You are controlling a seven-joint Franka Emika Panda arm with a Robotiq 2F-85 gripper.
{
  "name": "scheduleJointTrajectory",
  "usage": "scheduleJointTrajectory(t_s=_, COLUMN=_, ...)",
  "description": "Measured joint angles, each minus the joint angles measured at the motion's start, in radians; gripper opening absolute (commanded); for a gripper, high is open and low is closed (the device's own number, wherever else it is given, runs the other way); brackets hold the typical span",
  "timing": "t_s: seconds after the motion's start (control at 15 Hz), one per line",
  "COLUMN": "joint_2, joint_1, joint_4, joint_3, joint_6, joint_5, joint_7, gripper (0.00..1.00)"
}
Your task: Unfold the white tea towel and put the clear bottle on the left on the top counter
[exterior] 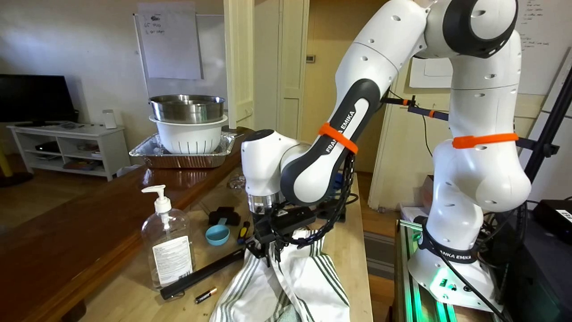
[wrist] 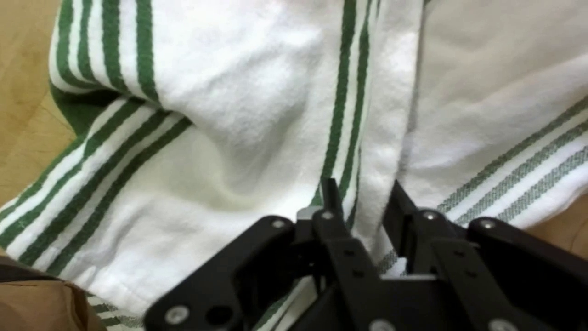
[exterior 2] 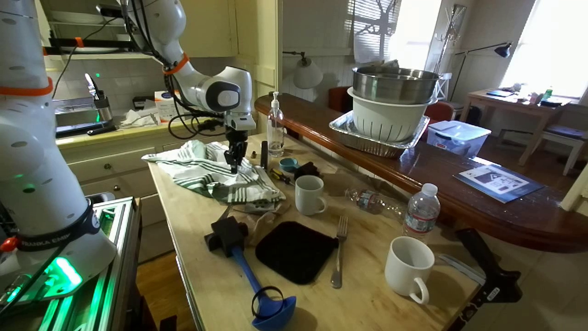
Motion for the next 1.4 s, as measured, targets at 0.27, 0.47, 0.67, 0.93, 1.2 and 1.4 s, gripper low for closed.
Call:
scheduleJointTrajectory(t_s=0.27, joint_2=-0.006, joint_1=0.006, joint_4=-0.004, joint_3=-0.005, joint_6=0.000, joint_5=0.003, joint_7=0.009, gripper=0.01)
scheduleJointTrajectory(t_s=0.47, joint_2=-0.053, joint_1=0.016, joint_4=-0.038, joint_3=-0.003, joint_6=-0.001, joint_5=0.007, joint_7=0.032, gripper=0.01)
scheduleJointTrajectory(t_s=0.67, joint_2=-0.161, joint_1=0.023, joint_4=-0.118, joint_3=0.007, joint_6=-0.048, joint_5=0.021, joint_7=0.073, gripper=0.01)
scheduleJointTrajectory(t_s=0.93, joint_2=-0.372, joint_1=0.022, joint_4=-0.250, joint_3=0.024, joint_6=-0.197, joint_5=0.049, joint_7=0.159, gripper=0.01)
scheduleJointTrajectory(t_s=1.2, joint_2=-0.592, joint_1=0.022, joint_4=-0.331, joint_3=0.034, joint_6=-0.381, joint_5=0.121, joint_7=0.203, gripper=0.01)
scheduleJointTrajectory(t_s=1.4, joint_2=-0.727, joint_1=0.014, joint_4=-0.337, joint_3=0.036, joint_6=-0.558, joint_5=0.153, joint_7=0.236, gripper=0.29)
